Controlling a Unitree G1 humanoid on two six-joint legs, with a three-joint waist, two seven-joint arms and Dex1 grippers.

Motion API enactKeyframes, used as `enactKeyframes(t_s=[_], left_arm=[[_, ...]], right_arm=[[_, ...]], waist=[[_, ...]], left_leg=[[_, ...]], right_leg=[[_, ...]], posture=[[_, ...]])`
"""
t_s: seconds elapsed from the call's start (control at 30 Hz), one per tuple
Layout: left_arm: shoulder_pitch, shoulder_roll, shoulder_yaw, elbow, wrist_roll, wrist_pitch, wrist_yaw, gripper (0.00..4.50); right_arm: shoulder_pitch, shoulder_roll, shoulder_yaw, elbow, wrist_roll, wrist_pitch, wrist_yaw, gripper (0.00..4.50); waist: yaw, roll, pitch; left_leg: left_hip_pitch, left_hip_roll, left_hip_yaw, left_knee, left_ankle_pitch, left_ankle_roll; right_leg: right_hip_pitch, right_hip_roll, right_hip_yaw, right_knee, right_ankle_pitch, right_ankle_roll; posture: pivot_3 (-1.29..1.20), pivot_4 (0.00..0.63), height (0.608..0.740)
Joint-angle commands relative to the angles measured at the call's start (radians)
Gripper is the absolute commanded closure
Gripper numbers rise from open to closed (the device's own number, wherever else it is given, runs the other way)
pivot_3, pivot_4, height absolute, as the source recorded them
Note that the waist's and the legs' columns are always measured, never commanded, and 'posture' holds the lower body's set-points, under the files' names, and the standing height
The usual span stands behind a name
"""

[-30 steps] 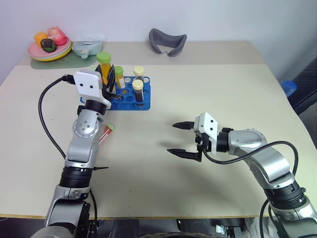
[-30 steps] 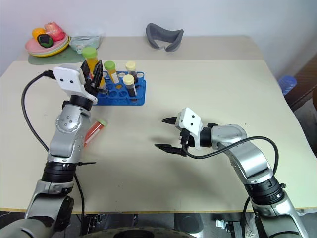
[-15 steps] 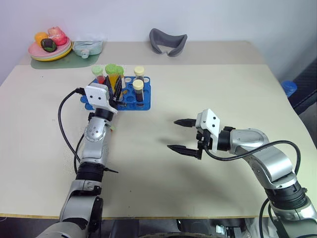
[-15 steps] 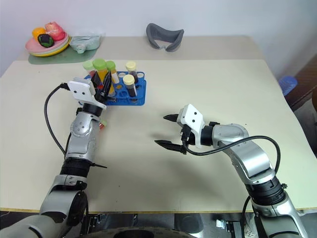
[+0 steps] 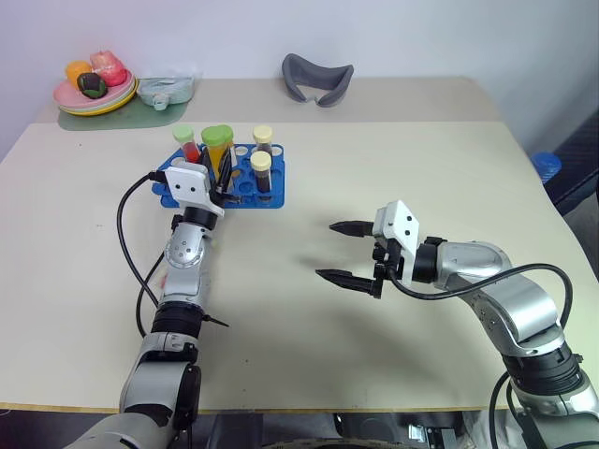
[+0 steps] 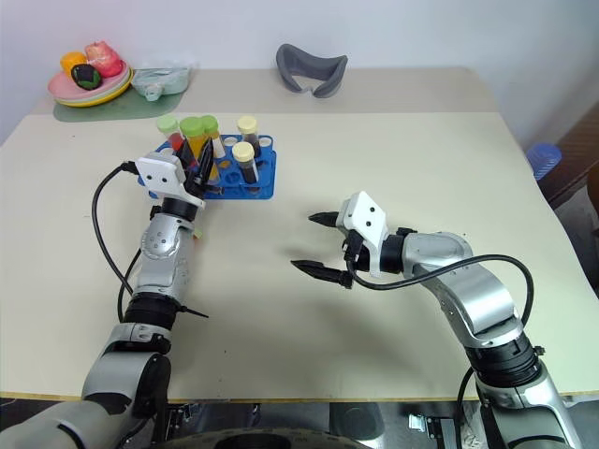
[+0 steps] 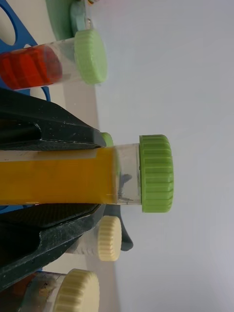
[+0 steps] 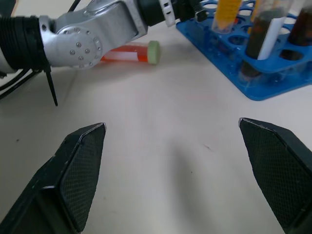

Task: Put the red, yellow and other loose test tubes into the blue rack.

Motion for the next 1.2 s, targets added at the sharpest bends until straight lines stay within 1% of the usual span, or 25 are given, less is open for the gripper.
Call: enactKeyframes(t_s=[0.03, 0.23, 0.47, 0.57, 0.63, 0.67, 0.73, 0.77, 0.8, 0.9, 0.97, 1.07, 1.13, 1.2], left_arm=[[-0.023, -0.003, 0.021, 0.01, 0.003, -0.036, -0.003, 3.52], [-0.04, -0.021, 0.038, 0.05, -0.014, -0.058, -0.016, 3.52], [-0.068, -0.035, 0.047, 0.11, -0.004, -0.088, -0.022, 3.52], [-0.063, -0.033, 0.04, 0.105, -0.012, -0.069, -0.051, 3.52], [-0.049, -0.034, 0.044, 0.084, -0.029, -0.049, -0.07, 2.64], [-0.04, -0.031, 0.046, 0.069, -0.034, -0.039, -0.073, 2.29], [-0.012, -0.021, 0.051, 0.015, -0.04, -0.006, -0.076, 1.25], [0.011, -0.013, 0.051, -0.034, -0.052, 0.024, -0.086, 0.68], [0.037, -0.006, 0.051, -0.088, -0.067, 0.056, -0.099, 0.21], [0.134, 0.021, 0.057, -0.287, -0.133, 0.183, -0.128, 0.21], [0.221, 0.066, 0.07, -0.465, -0.188, 0.298, -0.139, 0.21], [0.313, 0.132, 0.098, -0.662, -0.257, 0.436, -0.144, 0.21], [0.385, 0.223, 0.155, -0.811, -0.339, 0.578, -0.149, 0.21], [0.444, 0.325, 0.199, -0.912, -0.407, 0.731, -0.162, 0.21]], right_arm=[[-0.015, 0.01, -0.028, -0.052, 0.032, 0.005, -0.014, 0.0], [-0.009, 0.01, -0.023, -0.059, 0.038, 0.008, -0.027, 0.0], [-0.004, 0.014, -0.018, -0.067, 0.041, 0.013, -0.036, 0.0], [-0.001, 0.015, -0.018, -0.071, 0.042, 0.015, -0.039, 0.0], [0.001, 0.016, -0.018, -0.074, 0.042, 0.016, -0.041, 0.0], [0.002, 0.016, -0.018, -0.076, 0.042, 0.016, -0.043, 0.0], [0.006, 0.016, -0.019, -0.08, 0.042, 0.016, -0.046, 0.0], [0.007, 0.015, -0.021, -0.079, 0.042, 0.016, -0.046, 0.0], [0.008, 0.014, -0.025, -0.079, 0.042, 0.016, -0.047, 0.0], [0.016, 0.01, -0.04, -0.074, 0.046, 0.015, -0.05, 0.0], [0.023, 0.012, -0.054, -0.066, 0.053, 0.017, -0.056, 0.0], [0.029, 0.025, -0.074, -0.051, 0.069, 0.025, -0.075, 0.0], [0.033, 0.03, -0.082, -0.031, 0.067, 0.019, -0.083, 0.0], [0.038, 0.03, -0.083, -0.016, 0.062, 0.009, -0.081, 0.0]], waist=[[0.0, 0.0, 0.0], [0.0, 0.0, 0.0], [0.0, 0.0, 0.0], [0.001, 0.0, 0.0], [0.001, 0.0, 0.0], [0.001, 0.0, 0.0], [-0.001, 0.0, 0.0], [-0.002, 0.0, 0.0], [-0.003, 0.0, 0.0], [-0.003, 0.0, 0.0], [-0.003, 0.0, 0.0], [-0.001, 0.0, 0.0], [-0.002, 0.0, 0.0], [-0.004, 0.0, 0.0]], left_leg=[[0.0, 0.0, 0.0, 0.0, 0.0, 0.0], [0.0, 0.0, 0.0, 0.0, 0.0, 0.0], [0.0, 0.0, 0.0, 0.0, 0.0, 0.0], [0.0, 0.0, 0.0, 0.0, 0.0, 0.0], [0.0, 0.0, 0.0, 0.0, 0.0, 0.0], [0.0, 0.0, 0.0, 0.0, 0.0, 0.0], [0.0, 0.0, 0.0, 0.0, 0.0, 0.0], [0.0, 0.0, 0.0, 0.0, 0.0, 0.0], [0.0, 0.0, 0.0, 0.0, 0.0, 0.0], [0.0, 0.0, 0.0, 0.0, 0.0, 0.0], [0.0, 0.0, -0.001, 0.0, 0.0, 0.0], [0.0, 0.0, -0.001, 0.0, 0.0, 0.0], [0.0, 0.001, -0.001, 0.0, 0.0, 0.0], [0.001, 0.001, -0.001, 0.0, -0.001, 0.001]], right_leg=[[0.0, 0.0, 0.0, 0.0, 0.0, 0.0], [0.0, 0.0, 0.0, 0.0, 0.0, 0.0], [0.0, 0.0, 0.0, 0.0, 0.0, 0.0], [0.0, 0.0, 0.0, 0.0, 0.0, 0.0], [0.0, 0.0, 0.0, 0.0, 0.0, 0.0], [0.0, 0.0, 0.0, 0.0, 0.0, 0.0], [0.0, 0.0, 0.0, 0.0, 0.0, 0.0], [0.0, 0.0, 0.0, 0.0, 0.0, 0.0], [0.0, 0.0, 0.0, 0.0, 0.0, 0.0], [0.0, 0.0, 0.0, 0.001, 0.0, 0.0], [0.0, 0.0, 0.0, 0.001, 0.0, 0.0], [0.0, 0.0, 0.0, 0.001, 0.0, 0.0], [0.0, 0.0, 0.0, 0.001, 0.0, 0.0], [0.0, 0.0, 0.0, 0.001, 0.0, 0.0]], posture=[[0.0, 0.15, 0.74], [0.0, 0.15, 0.74], [0.0, 0.15, 0.74], [0.0, 0.15, 0.74], [0.0, 0.15, 0.74], [0.0, 0.15, 0.74], [0.0, 0.15, 0.74], [0.0, 0.15, 0.74], [0.0, 0.15, 0.74], [0.0, 0.15, 0.74], [0.0, 0.15, 0.74], [0.0, 0.15, 0.74], [0.0, 0.15, 0.74], [0.0, 0.15, 0.74]])
